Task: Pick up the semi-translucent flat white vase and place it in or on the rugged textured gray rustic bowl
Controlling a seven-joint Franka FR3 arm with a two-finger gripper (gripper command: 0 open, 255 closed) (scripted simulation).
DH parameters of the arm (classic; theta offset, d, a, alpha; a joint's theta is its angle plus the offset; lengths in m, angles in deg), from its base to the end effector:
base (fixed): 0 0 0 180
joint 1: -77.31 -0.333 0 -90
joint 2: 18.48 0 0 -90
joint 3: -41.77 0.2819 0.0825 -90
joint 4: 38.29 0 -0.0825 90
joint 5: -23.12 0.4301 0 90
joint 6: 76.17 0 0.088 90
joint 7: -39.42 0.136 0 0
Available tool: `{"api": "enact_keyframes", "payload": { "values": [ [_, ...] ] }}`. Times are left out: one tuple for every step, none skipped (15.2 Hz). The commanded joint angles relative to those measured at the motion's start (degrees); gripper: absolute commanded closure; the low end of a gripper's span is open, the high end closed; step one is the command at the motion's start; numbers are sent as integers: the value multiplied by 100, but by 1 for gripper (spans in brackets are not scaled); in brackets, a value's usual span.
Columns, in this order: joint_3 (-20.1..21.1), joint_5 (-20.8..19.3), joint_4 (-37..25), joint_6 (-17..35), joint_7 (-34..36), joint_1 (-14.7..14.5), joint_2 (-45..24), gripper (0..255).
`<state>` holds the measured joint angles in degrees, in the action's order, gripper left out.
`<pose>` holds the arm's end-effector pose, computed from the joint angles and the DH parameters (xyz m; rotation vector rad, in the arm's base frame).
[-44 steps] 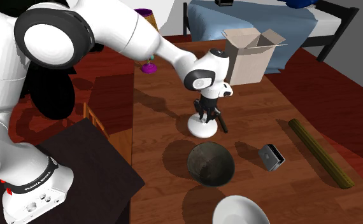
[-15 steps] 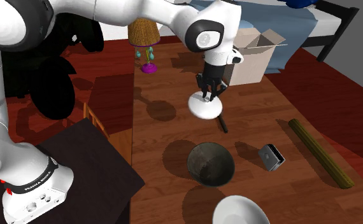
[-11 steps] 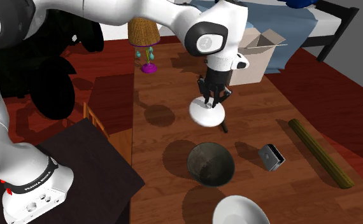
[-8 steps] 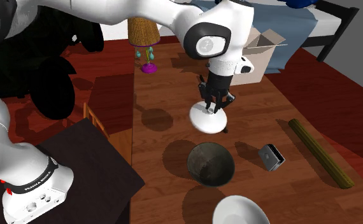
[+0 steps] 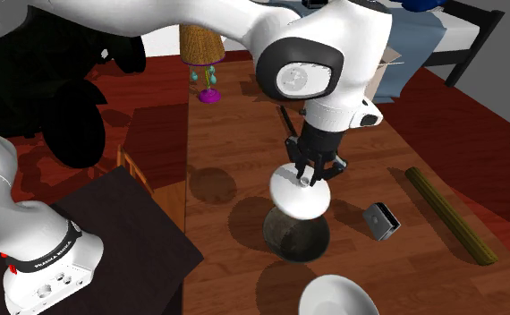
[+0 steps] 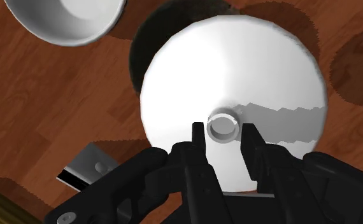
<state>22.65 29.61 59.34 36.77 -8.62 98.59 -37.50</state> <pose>0.5240 -0.4189 0.3230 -3.1087 -0.1575 0.0546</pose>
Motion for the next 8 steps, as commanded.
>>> {"api": "enact_keyframes", "payload": {
  "values": [
    [-83, -17, 78, -20, -225, 137, 96, 255],
    [-114, -19, 82, -37, -308, 191, 115, 255],
    [-110, -8, 127, 31, -315, 193, 91, 255],
    [-106, 3, 172, 99, -323, 195, 66, 255],
    [-102, 15, 215, 166, -330, 197, 40, 255],
    [-97, 27, 256, 233, -338, 199, 13, 255],
    [-93, 40, 296, 300, -346, 201, -16, 255],
    [-88, 53, 335, 366, -354, 204, -45, 255]
  ]
}}
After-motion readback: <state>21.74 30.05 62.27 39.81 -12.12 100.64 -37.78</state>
